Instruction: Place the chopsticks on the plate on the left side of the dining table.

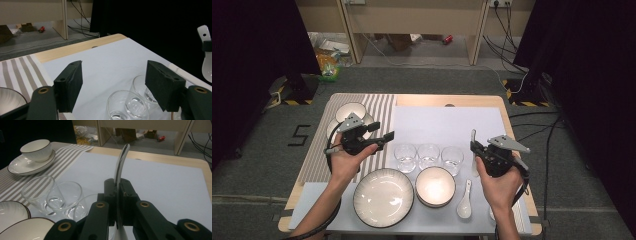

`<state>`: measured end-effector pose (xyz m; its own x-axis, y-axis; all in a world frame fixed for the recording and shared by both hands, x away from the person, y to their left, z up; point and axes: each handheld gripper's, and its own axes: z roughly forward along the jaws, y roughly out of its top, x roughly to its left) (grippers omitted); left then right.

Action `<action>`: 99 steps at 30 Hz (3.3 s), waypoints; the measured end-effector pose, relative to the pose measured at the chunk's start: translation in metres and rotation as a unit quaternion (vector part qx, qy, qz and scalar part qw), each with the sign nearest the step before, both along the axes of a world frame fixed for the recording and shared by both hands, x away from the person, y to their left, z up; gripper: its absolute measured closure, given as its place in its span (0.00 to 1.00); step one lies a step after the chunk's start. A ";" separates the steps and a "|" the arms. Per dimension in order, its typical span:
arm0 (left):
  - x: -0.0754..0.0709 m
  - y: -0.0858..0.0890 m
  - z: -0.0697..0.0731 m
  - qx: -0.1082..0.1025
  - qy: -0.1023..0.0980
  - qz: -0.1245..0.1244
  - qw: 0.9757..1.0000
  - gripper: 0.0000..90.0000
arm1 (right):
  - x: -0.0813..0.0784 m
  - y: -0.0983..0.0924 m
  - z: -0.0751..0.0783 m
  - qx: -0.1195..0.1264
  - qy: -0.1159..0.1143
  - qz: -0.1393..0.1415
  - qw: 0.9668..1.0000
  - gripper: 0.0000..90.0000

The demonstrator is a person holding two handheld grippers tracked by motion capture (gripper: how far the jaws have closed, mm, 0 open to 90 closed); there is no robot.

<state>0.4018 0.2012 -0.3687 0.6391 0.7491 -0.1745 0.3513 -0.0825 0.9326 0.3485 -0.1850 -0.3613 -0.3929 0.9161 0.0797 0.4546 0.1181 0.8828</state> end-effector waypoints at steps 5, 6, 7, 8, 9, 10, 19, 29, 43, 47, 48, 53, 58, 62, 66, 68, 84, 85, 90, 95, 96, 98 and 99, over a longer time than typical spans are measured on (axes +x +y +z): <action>0.001 -0.004 0.001 0.002 -0.001 -0.006 1.000 0.33 | 0.001 0.002 0.002 0.000 -0.009 0.003 1.000 0.96; 0.002 -0.004 0.001 0.002 -0.001 -0.006 1.000 0.33 | 0.001 0.003 0.002 0.002 -0.008 0.004 1.000 0.96; 0.002 -0.005 0.001 0.001 -0.001 -0.007 1.000 0.33 | 0.002 0.004 0.002 0.002 -0.014 0.005 1.000 0.96; 0.002 -0.005 0.000 0.001 -0.001 -0.007 1.000 0.33 | 0.002 0.004 0.003 -0.003 -0.017 0.006 1.000 0.96; 0.003 -0.006 0.000 0.001 -0.001 -0.007 1.000 0.33 | 0.002 0.005 0.003 0.000 -0.019 0.007 1.000 0.96; 0.003 -0.006 0.000 0.000 0.000 -0.008 1.000 0.33 | 0.002 0.005 0.003 0.001 -0.024 0.009 1.000 0.96; 0.006 -0.012 0.005 0.003 -0.005 -0.013 1.000 0.33 | 0.003 0.010 0.007 0.003 -0.040 0.014 0.999 0.96; 0.010 -0.020 0.011 0.002 -0.014 -0.022 1.000 0.32 | 0.006 0.016 0.011 0.005 -0.054 0.023 0.998 0.96; 0.015 -0.032 0.017 -0.001 -0.023 -0.034 0.999 0.32 | 0.009 0.025 0.016 0.008 -0.079 0.032 0.996 0.96; 0.016 -0.035 0.019 -0.002 -0.027 -0.036 0.999 0.32 | 0.010 0.028 0.016 0.010 -0.081 0.034 0.996 0.96; 0.016 -0.035 0.020 -0.002 -0.028 -0.036 0.999 0.32 | 0.010 0.029 0.016 0.010 -0.082 0.034 0.996 0.96; 0.017 -0.038 0.021 -0.003 -0.029 -0.039 0.999 0.32 | 0.011 0.032 0.016 0.008 -0.088 0.036 0.995 0.96; 0.018 -0.042 0.023 0.001 -0.031 -0.044 0.999 0.32 | 0.012 0.034 0.016 0.007 -0.095 0.040 0.995 0.96; 0.019 -0.046 0.024 0.000 -0.032 -0.047 0.998 0.33 | 0.013 0.037 0.016 0.007 -0.100 0.043 0.994 0.96; 0.019 -0.050 0.025 0.003 -0.031 -0.052 0.998 0.33 | 0.014 0.039 0.016 0.006 -0.102 0.044 0.994 0.96; 0.020 -0.052 0.025 0.004 -0.031 -0.054 0.998 0.33 | 0.015 0.040 0.015 0.009 -0.102 0.044 0.994 0.96; 0.023 -0.059 0.027 -0.002 -0.033 -0.062 0.998 0.32 | 0.020 0.044 0.014 0.010 -0.114 0.050 0.992 0.96; 0.023 -0.060 0.027 -0.004 -0.032 -0.063 0.997 0.32 | 0.020 0.044 0.014 0.009 -0.114 0.051 0.992 0.96; 0.023 -0.062 0.028 -0.004 -0.032 -0.066 0.997 0.32 | 0.022 0.045 0.012 0.011 -0.115 0.050 0.992 0.96; 0.023 -0.065 0.030 -0.003 -0.034 -0.069 0.997 0.32 | 0.024 0.046 0.012 0.007 -0.122 0.054 0.991 0.96; 0.024 -0.065 0.030 -0.003 -0.035 -0.070 0.997 0.32 | 0.024 0.046 0.012 0.008 -0.123 0.055 0.991 0.96; 0.024 -0.066 0.032 -0.003 -0.037 -0.072 0.997 0.32 | 0.025 0.047 0.012 0.008 -0.127 0.056 0.990 0.96; 0.023 -0.068 0.032 -0.004 -0.038 -0.072 0.997 0.32 | 0.025 0.047 0.012 0.010 -0.125 0.057 0.990 0.96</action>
<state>0.4253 0.1336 -0.3366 0.7520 0.6467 -0.1279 0.2654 -0.1194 0.9567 0.3732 -0.1376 -0.3491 -0.5029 0.8642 -0.0163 0.2057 0.1380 0.9688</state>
